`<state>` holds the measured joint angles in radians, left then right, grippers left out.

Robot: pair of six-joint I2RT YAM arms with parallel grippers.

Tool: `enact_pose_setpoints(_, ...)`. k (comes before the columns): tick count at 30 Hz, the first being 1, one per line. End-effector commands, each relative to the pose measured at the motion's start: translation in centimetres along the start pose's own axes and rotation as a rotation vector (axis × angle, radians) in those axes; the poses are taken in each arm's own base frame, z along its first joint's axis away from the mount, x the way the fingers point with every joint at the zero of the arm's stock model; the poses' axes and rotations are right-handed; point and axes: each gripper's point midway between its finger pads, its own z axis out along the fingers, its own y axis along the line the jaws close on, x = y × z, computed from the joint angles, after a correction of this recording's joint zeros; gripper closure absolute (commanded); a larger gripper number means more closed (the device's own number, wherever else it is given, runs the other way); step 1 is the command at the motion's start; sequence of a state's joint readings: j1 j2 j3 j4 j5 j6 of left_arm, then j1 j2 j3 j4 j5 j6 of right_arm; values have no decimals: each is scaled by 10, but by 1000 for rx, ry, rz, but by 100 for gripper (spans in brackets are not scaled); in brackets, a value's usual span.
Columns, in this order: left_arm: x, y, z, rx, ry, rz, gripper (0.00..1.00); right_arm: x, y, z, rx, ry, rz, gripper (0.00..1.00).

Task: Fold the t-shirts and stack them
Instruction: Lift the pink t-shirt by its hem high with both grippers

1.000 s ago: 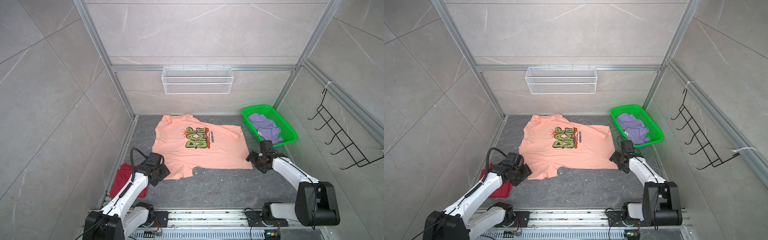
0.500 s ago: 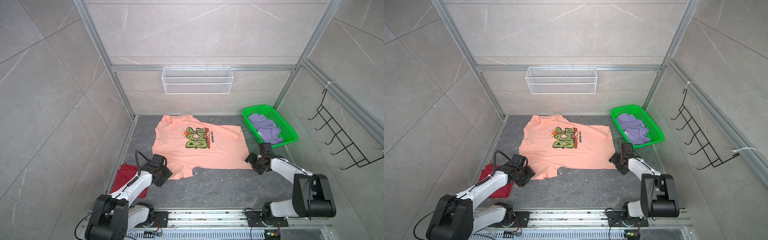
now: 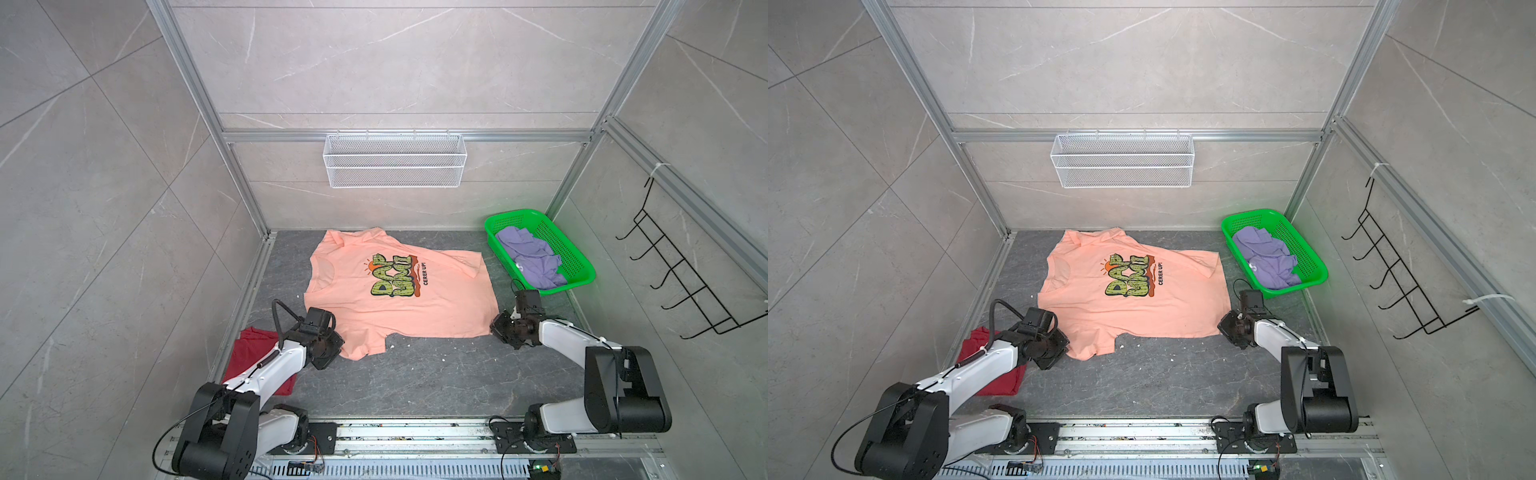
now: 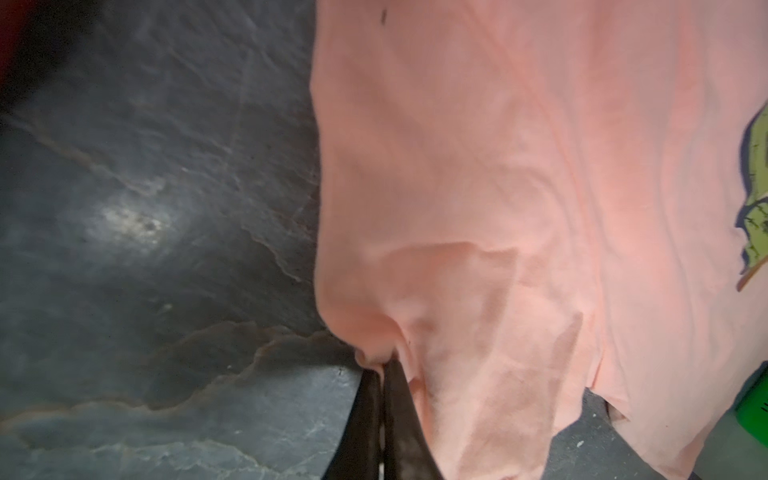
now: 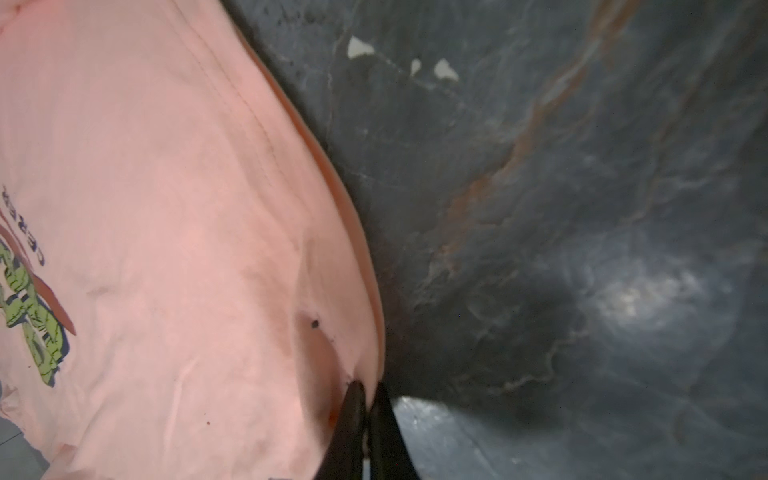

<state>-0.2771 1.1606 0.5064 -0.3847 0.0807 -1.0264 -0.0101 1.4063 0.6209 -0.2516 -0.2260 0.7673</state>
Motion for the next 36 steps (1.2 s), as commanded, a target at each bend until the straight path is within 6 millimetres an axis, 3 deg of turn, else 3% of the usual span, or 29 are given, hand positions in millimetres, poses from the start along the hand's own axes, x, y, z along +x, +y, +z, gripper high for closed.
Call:
enact_pose_setpoints(1, -21, -25, -40, 74, -118, 91, 100, -15, 31, -32, -100, -81, -55, 96)
enact_pose_setpoints(5, -53, -49, -120, 140, -352, 218, 100, -37, 71, -95, -197, -213, -148, 98)
enact_pose_setpoints(8, -78, -71, -197, 199, -566, 306, 100, -56, 113, -166, -315, -360, -236, 99)
enact_pose_setpoints(11, -91, -99, -274, 322, -762, 381, 100, -69, 158, -249, -452, -514, -345, 99)
enact_pose_setpoints(15, -91, -132, -383, 530, -1003, 479, 100, -70, 205, -363, -612, -716, -493, 99)
enact_pose_setpoints(18, -82, -144, -458, 660, -1168, 536, 100, -62, 228, -443, -717, -859, -590, 99)
enact_pose_setpoints(22, -62, -156, -547, 822, -1351, 619, 100, -52, 245, -522, -782, -1027, -686, 98)
enact_pose_setpoints(25, -57, -170, -586, 861, -1425, 685, 100, -57, 253, -546, -776, -1088, -707, 98)
enact_pose_setpoints(29, -75, -195, -606, 800, -1496, 719, 100, -77, 264, -551, -751, -1128, -689, 98)
enact_pose_setpoints(32, -102, -220, -600, 704, -1522, 726, 100, -95, 278, -543, -750, -1126, -676, 99)
enact_pose_setpoints(36, -136, -256, -570, 605, -1505, 742, 100, -123, 300, -516, -755, -1079, -655, 98)
